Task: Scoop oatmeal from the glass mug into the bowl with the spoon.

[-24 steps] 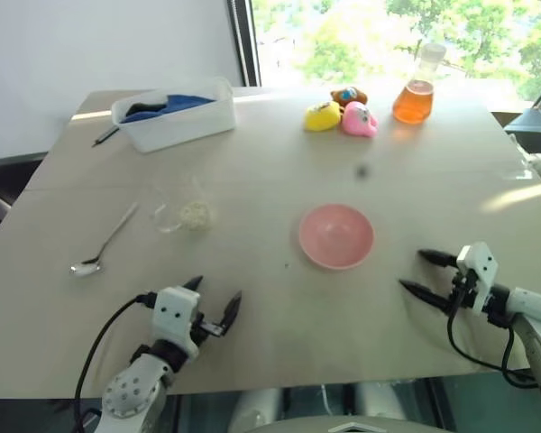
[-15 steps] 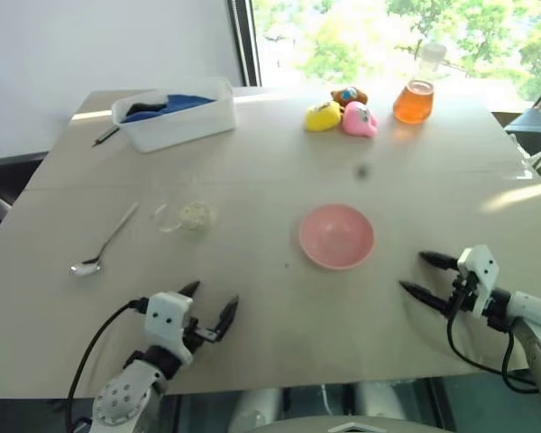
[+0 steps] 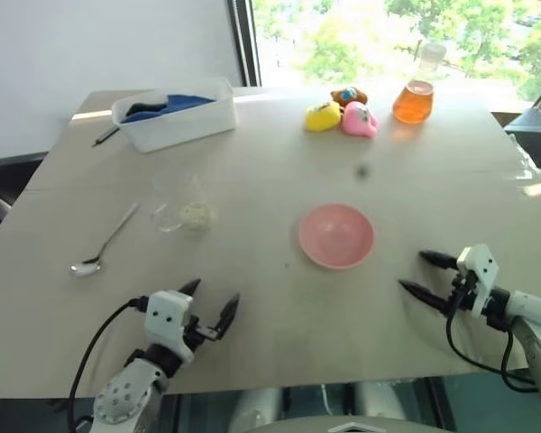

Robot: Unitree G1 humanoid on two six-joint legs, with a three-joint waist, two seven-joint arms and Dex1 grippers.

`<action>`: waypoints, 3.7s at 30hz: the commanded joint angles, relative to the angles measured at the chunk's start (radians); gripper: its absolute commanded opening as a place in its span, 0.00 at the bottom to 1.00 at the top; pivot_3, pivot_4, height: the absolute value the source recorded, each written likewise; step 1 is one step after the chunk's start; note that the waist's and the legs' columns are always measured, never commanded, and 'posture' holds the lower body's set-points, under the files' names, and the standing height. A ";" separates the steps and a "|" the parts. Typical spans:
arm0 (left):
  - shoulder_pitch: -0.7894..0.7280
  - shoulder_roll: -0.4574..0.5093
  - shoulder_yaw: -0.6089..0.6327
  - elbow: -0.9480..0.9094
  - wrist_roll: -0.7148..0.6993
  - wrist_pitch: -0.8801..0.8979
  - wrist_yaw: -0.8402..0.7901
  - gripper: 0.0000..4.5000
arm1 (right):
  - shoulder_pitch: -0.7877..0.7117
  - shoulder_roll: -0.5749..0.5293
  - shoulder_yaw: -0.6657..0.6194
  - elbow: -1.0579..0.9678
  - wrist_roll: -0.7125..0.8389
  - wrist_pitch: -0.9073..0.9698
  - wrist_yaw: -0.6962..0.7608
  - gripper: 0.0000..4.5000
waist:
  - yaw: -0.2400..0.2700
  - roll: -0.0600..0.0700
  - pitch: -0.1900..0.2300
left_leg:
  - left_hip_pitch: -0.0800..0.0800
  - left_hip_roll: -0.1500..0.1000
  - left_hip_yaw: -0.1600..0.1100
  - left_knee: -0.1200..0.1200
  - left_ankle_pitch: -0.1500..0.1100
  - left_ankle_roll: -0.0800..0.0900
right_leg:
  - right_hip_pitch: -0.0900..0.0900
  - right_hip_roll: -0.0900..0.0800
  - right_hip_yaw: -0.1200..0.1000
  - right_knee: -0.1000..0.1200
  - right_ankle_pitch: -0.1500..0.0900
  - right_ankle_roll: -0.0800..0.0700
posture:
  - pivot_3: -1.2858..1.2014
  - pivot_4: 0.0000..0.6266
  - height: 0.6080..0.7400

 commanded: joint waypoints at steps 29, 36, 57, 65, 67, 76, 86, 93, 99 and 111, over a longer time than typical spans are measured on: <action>-0.240 0.415 0.488 0.131 -0.237 0.357 -0.095 1.00 | -0.354 -0.082 0.162 -0.558 0.360 0.462 0.084 0.99 | -0.001 -0.005 0.010 | -0.003 -0.001 -0.002 0.001 0.000 0.000 | -0.003 0.000 -0.005 0.003 0.000 0.000 | 0.52 0.24 1.00; -0.369 0.514 0.447 0.370 -0.131 0.359 -0.109 1.00 | -0.355 -0.032 0.155 -0.543 0.321 0.425 0.038 0.99 | -0.002 -0.008 0.011 | -0.007 -0.001 0.001 0.001 0.001 -0.002 | -0.012 0.000 -0.002 0.010 0.000 0.000 | 0.52 0.24 1.00; -0.789 0.674 0.166 1.253 0.033 0.245 -0.480 0.62 | -0.366 -0.009 0.141 -0.568 0.307 0.428 -0.047 1.00 | -0.025 -0.007 0.010 | -0.005 -0.002 0.004 0.002 0.002 -0.003 | -0.016 0.001 0.001 0.018 0.000 0.000 | 0.52 0.24 1.00; -0.728 0.665 0.199 1.261 -0.004 0.276 -0.512 0.01 | -0.371 -0.005 0.148 -0.559 0.300 0.426 -0.053 1.00 | -0.041 -0.006 0.010 | 0.001 -0.001 0.010 0.002 0.000 0.001 | -0.017 0.002 0.009 0.028 -0.001 -0.001 | 0.52 0.24 1.00; -0.678 0.656 0.226 1.227 -0.017 0.275 -0.503 0.01 | -0.373 -0.004 0.148 -0.556 0.299 0.427 -0.050 1.00 | -0.048 -0.006 0.010 | 0.001 -0.001 0.011 0.002 0.000 0.001 | -0.018 0.002 0.010 0.029 -0.001 -0.001 | 0.52 0.24 1.00; -0.171 0.378 0.478 0.533 -0.195 0.270 -0.385 0.01 | -0.361 -0.011 0.152 -0.544 0.304 0.440 -0.029 1.00 | -0.051 -0.005 0.009 | -0.002 -0.001 0.021 0.001 0.000 0.000 | -0.029 -0.002 0.029 0.029 -0.001 -0.001 | 0.52 0.24 1.00; 0.342 0.256 0.492 -0.097 -0.329 0.391 -0.445 0.01 | -0.420 0.008 0.217 -0.476 0.300 0.449 0.044 1.00 | -0.029 -0.013 0.010 | -0.003 0.001 0.016 0.001 -0.004 0.006 | -0.028 -0.002 0.026 0.029 -0.001 -0.002 | 0.52 0.24 1.00; 0.052 0.175 0.321 -0.225 -0.325 0.349 -0.270 0.01 | -0.428 0.074 0.259 -0.460 0.316 0.602 -0.095 1.00 | 0.000 -0.014 0.010 | -0.007 -0.001 0.012 0.003 -0.001 0.001 | -0.028 -0.003 0.021 0.026 -0.001 -0.002 | 0.52 0.24 1.00; -0.190 0.128 0.104 -0.195 -0.182 0.269 -0.189 0.01 | -0.523 0.232 0.224 -0.451 0.432 0.851 -0.348 1.00 | -0.021 -0.014 0.011 | -0.008 -0.001 0.015 0.003 0.000 -0.001 | -0.030 0.000 0.021 0.028 0.000 -0.003 | 0.52 0.24 1.00; -0.403 0.081 -0.098 -0.087 -0.062 0.179 -0.154 0.01 | -0.595 0.547 0.060 -0.375 0.541 1.076 -0.829 1.00 | -0.028 -0.014 0.011 | -0.016 -0.003 0.014 0.006 0.001 -0.001 | -0.037 0.003 0.020 0.029 0.000 -0.003 | 0.52 0.24 1.00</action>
